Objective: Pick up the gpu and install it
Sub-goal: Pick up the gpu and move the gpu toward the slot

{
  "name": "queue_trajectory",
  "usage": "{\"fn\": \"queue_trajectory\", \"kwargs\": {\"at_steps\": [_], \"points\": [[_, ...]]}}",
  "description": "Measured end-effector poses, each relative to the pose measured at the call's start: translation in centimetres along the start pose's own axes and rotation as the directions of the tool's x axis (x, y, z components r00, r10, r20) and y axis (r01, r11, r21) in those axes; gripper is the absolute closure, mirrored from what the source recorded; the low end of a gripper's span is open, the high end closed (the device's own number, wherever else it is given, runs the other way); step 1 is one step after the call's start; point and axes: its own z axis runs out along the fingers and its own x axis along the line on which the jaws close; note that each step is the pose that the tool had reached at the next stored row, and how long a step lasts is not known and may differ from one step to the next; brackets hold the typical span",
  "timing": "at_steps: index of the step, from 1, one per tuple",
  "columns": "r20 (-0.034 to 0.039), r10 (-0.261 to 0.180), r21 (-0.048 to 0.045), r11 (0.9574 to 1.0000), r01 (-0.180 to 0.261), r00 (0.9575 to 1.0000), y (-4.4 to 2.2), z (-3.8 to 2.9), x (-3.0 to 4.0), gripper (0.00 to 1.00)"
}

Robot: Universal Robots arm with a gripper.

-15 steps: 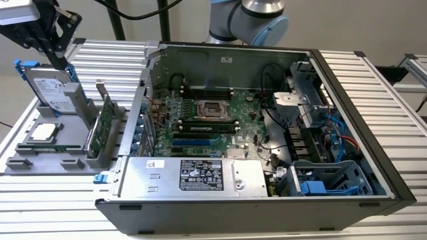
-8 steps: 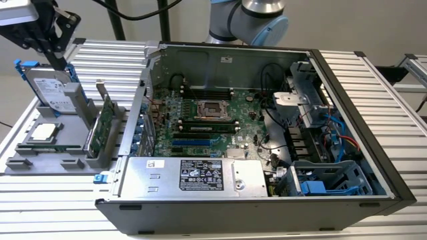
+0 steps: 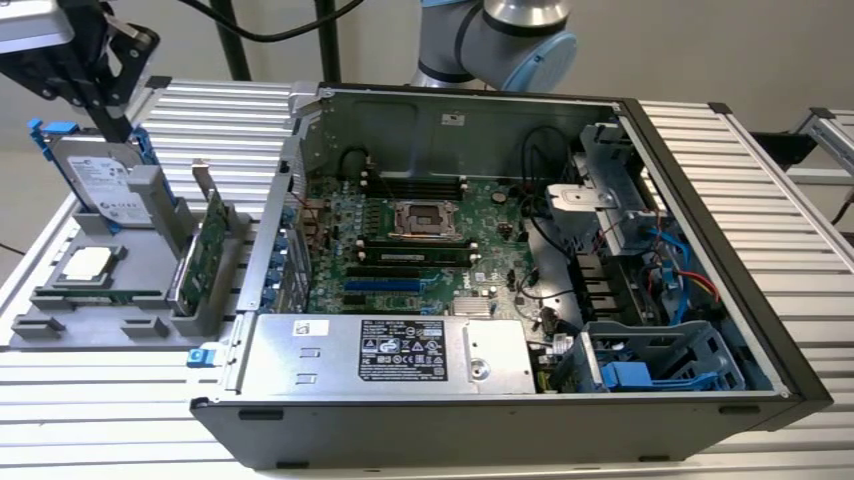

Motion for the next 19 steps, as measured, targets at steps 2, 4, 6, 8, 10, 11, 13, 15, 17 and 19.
{"fn": "queue_trajectory", "kwargs": {"at_steps": [2, 4, 6, 8, 10, 11, 13, 15, 17, 19], "points": [[0.0000, 0.000, 0.0000, 1.0000, 0.000, 1.0000, -0.07, 0.00, 0.01, 1.00], [0.0000, 0.000, 0.0000, 1.0000, 0.000, 1.0000, -0.13, 0.00, 0.03, 1.00], [0.0000, 0.000, 0.0000, 1.0000, 0.000, 1.0000, -0.20, -0.01, 0.05, 1.00], [0.0000, 0.000, 0.0000, 1.0000, 0.000, 1.0000, -0.27, -0.01, 0.05, 1.00], [0.0000, 0.000, 0.0000, 1.0000, 0.000, 1.0000, -0.35, -0.02, 0.05, 1.00], [0.0000, 0.000, 0.0000, 1.0000, 0.000, 1.0000, -0.40, -0.02, 0.05, 1.00], [0.0001, 0.000, 0.0000, 1.0000, 0.000, 1.0000, -0.50, -0.02, 0.04, 1.00], [0.0000, 0.000, 0.0000, 1.0000, 0.000, 1.0000, -0.61, -0.03, 0.04, 1.00], [0.0000, 0.000, 0.0000, 1.0000, 0.000, 1.0000, -0.72, -0.04, 0.04, 1.00], [0.0000, 0.000, 0.0000, 1.0000, 0.000, 1.0000, -0.86, -0.04, 0.03, 1.00]]}}
